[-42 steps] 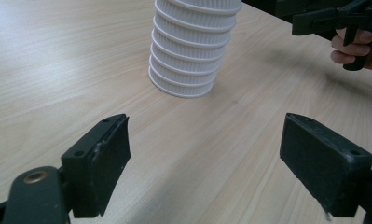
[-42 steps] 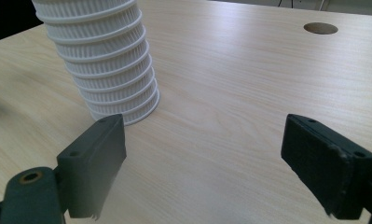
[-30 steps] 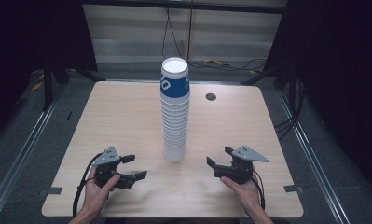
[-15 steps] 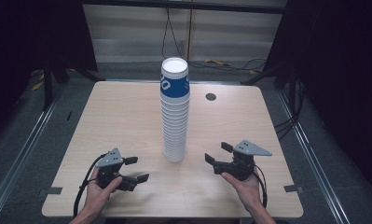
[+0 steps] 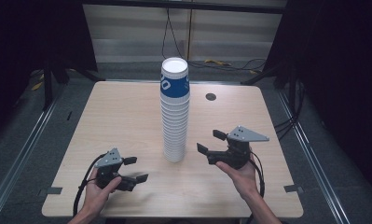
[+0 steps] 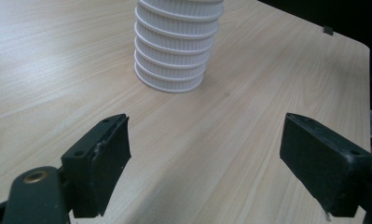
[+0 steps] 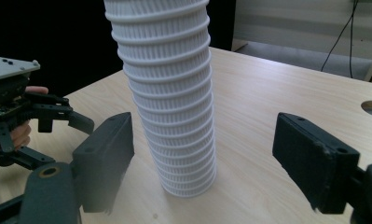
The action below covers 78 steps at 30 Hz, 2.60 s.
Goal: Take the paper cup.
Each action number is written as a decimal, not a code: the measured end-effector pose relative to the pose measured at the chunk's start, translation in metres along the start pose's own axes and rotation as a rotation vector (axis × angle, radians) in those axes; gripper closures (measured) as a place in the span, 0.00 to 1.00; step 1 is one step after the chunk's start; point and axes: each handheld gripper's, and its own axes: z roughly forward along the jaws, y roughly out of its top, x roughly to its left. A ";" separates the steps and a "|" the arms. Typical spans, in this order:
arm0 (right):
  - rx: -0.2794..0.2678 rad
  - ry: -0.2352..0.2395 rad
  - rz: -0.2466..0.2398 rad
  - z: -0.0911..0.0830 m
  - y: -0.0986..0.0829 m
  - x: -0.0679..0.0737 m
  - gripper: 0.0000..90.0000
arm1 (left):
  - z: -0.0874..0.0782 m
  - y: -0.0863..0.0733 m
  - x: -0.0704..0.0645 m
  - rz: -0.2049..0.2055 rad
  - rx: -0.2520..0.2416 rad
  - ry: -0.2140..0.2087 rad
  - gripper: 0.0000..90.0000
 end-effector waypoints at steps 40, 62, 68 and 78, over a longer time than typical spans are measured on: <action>-0.064 0.148 -0.077 -0.002 0.115 0.000 0.17 | 0.002 -0.002 0.000 0.000 0.021 0.004 0.18; -0.046 0.207 -0.145 0.027 0.173 0.015 0.17 | 0.002 -0.002 0.000 0.005 0.025 0.016 0.18; -0.008 0.201 -0.155 0.037 0.182 0.016 0.15 | 0.001 -0.002 -0.001 0.003 0.028 0.018 0.18; 0.040 0.207 -0.162 0.051 0.191 0.019 0.16 | 0.001 -0.002 0.000 0.001 0.023 0.020 0.18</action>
